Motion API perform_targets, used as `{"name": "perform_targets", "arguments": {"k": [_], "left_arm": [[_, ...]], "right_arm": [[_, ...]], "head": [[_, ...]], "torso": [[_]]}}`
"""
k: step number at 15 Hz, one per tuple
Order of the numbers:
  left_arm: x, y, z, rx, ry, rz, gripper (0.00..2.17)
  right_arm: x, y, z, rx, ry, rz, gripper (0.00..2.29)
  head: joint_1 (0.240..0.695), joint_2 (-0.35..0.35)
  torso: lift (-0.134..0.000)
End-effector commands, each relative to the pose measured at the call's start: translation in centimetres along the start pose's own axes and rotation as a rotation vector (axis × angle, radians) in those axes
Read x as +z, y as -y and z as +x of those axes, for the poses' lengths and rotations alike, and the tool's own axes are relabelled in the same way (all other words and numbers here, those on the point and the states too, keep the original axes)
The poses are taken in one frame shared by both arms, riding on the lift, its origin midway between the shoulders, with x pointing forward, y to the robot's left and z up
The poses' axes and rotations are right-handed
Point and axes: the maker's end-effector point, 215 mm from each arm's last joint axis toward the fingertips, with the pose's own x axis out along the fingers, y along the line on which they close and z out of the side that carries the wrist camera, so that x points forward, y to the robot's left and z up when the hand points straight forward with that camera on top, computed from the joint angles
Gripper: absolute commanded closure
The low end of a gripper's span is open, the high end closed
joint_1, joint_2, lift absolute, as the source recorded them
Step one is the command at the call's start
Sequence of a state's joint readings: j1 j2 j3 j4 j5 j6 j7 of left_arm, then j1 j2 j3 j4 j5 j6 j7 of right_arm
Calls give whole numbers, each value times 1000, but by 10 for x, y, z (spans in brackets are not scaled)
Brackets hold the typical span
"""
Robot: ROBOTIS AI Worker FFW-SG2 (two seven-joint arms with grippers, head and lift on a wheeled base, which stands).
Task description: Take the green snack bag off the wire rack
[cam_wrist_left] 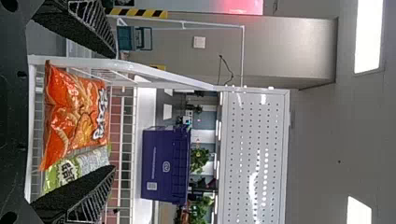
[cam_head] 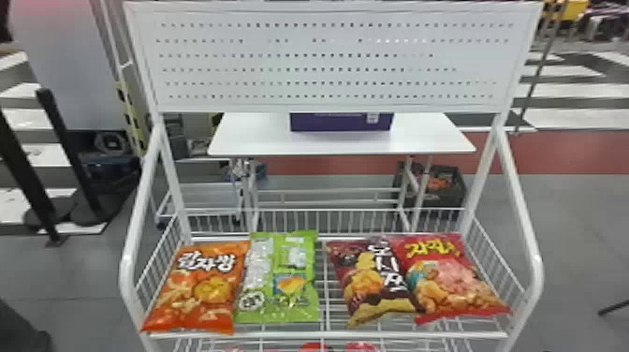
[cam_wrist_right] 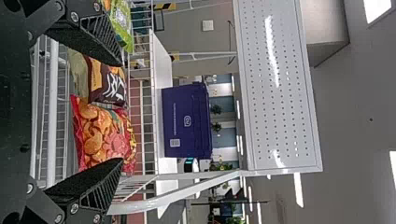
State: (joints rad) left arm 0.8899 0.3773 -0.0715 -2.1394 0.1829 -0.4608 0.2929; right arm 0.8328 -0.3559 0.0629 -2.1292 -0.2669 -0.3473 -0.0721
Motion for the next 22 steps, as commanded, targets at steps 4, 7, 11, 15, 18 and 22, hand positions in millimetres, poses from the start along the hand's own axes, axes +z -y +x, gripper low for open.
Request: {"name": "perform_targets", "arguments": {"k": [4,7,11,15,18,22], "left_arm": [[1,1,0,-1,0,-1,33],[1,1,0,-1,0,-1,33],[-10,21,12,-52,-24,-3,33],[-43,84,65,-152,-90,6,43],[-70,136,108,-211,-150,25,66],[-109,188,154,-261,-230,56,70]], "right_arm": [[1,0,0,0,1,0,174],[1,0,0,-1,2,1,174],[1,-1,1,1,3,1,174],[-1,-5,0,5,-1,-1,174],[-6,-6,-1,7,-14,-8,174],[-9,-5,-1,5,-21,-12,174]], "head": [[499,0],[499,0],[499,0],[499,0],[499,0],[499,0]], "torso": [[0],[0],[0],[0],[0],[0]]}}
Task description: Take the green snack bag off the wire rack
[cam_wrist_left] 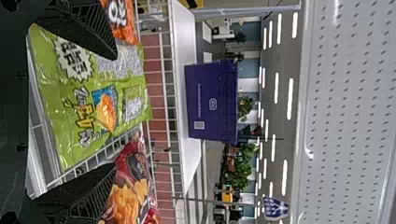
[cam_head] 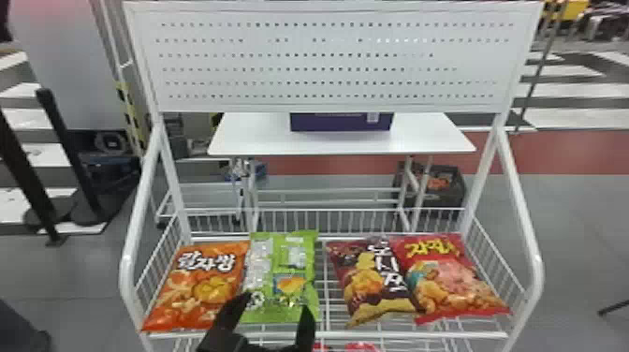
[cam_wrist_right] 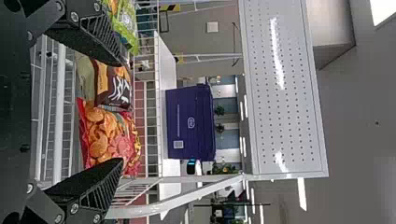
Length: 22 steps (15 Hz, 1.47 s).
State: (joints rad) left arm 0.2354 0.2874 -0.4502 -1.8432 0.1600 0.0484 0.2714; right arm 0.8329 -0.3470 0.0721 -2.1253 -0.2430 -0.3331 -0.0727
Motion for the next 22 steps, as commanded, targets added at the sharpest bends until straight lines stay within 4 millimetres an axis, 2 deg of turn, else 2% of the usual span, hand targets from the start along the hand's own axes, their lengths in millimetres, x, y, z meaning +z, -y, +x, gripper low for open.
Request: {"name": "perform_targets", "arguments": {"k": [1,3,5,9,12,13,14,16,17,22], "left_arm": [[-10,19,33,-21,-32,17,70],[-25,27,59,-20,-74,32,76],[-31,23,74,-8,-89,42,83],[-47,-5,93,35,-127,61,93],[-51,-25,96,63,-137,61,282],[-53,-29,96,69,-142,57,468],[-59,-33,93,76,-161,60,748],[-58,-31,88,79,-156,61,1393],[-52,-25,86,70,-144,54,1511],[-19,-4,75,34,-85,35,1514]], "right_arm": [[-3,0,0,0,-6,-1,174],[-4,1,0,-2,-8,0,174],[-5,2,0,-1,-12,-1,174],[-6,4,2,-2,-10,-4,174],[-7,5,3,-4,-10,-3,174],[-6,5,3,-4,-8,-3,174],[-6,5,3,-4,-8,-3,174],[-6,5,3,-5,-8,-2,174],[-5,5,4,-5,-6,-1,174],[-4,5,5,-5,-4,-3,174]], "head": [[499,0],[499,0],[499,0],[499,0],[499,0],[499,0],[499,0],[499,0],[499,0],[499,0]], "torso": [[0],[0],[0],[0],[0],[0],[0],[0],[0],[0]]}}
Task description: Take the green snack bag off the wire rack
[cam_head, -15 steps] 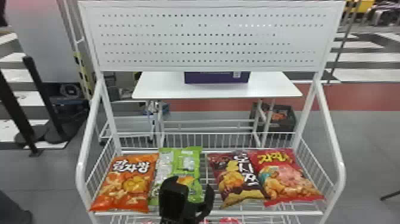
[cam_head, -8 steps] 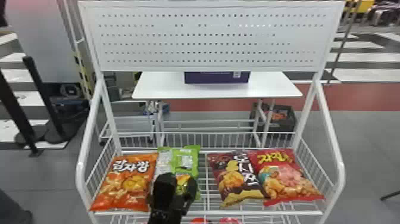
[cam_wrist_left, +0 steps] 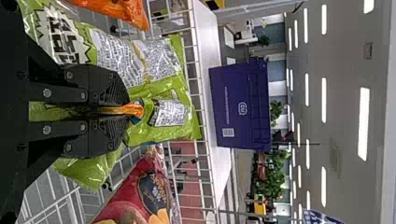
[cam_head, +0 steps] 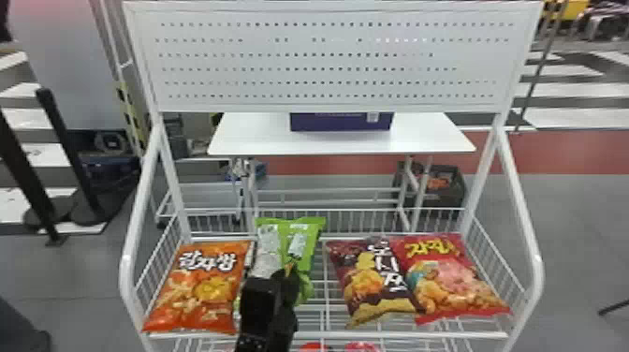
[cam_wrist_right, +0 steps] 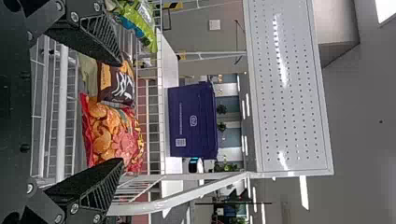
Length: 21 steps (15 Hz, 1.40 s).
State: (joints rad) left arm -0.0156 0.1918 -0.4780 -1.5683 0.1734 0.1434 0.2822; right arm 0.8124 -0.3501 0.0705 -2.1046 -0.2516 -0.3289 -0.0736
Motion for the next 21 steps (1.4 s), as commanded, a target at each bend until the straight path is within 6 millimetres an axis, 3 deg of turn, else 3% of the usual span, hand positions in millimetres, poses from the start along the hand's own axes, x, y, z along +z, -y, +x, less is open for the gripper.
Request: {"name": "perform_targets", "arguments": {"k": [1,6,15,21], "left_arm": [[14,7,-9,-14,21,-8,1514],[50,0,-57,-24,106,-38,1514],[65,-91,-190,102,267,-96,1511],[52,-141,-244,199,296,-82,1511]], "right_arm": [[1,0,1,1,2,-1,174],[2,0,3,1,6,2,174],[1,-4,3,8,2,7,174],[-1,-6,1,11,-3,9,174]], "head": [[499,0],[499,0],[499,0],[499,0]], "torso": [[0],[0],[0],[0]]}}
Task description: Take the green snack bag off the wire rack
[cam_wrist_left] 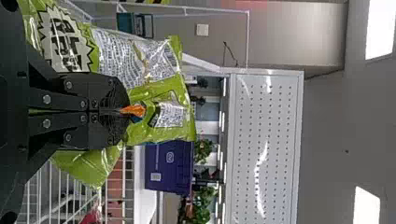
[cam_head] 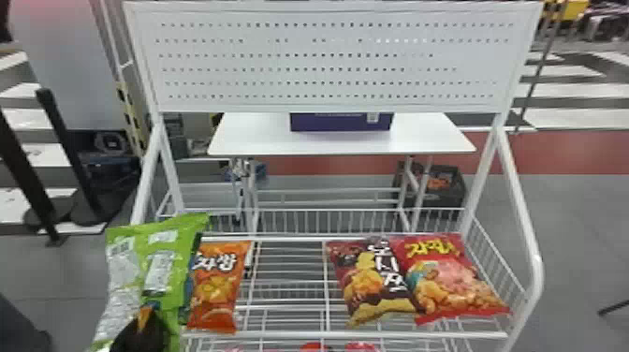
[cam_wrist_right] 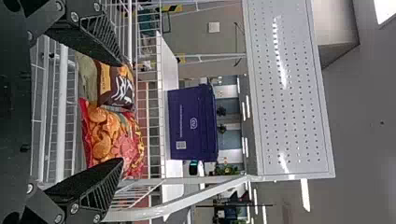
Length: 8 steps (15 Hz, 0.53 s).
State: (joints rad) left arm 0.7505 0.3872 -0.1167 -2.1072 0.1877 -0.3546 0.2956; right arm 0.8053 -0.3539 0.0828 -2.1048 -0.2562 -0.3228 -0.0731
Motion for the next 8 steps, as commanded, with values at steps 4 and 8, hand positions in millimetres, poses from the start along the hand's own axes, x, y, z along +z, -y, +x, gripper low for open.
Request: {"name": "perform_targets", "arguments": {"k": [4,8], "left_arm": [[1,-29,-33,42,-11,20,1511],[7,-28,-44,35,-4,16,1511]], "right_arm": [[0,0,-1,2,-1,0,174],[1,-1,-1,3,-1,-1,174]], "head": [[499,0],[499,0]], "torso": [[0],[0]]}}
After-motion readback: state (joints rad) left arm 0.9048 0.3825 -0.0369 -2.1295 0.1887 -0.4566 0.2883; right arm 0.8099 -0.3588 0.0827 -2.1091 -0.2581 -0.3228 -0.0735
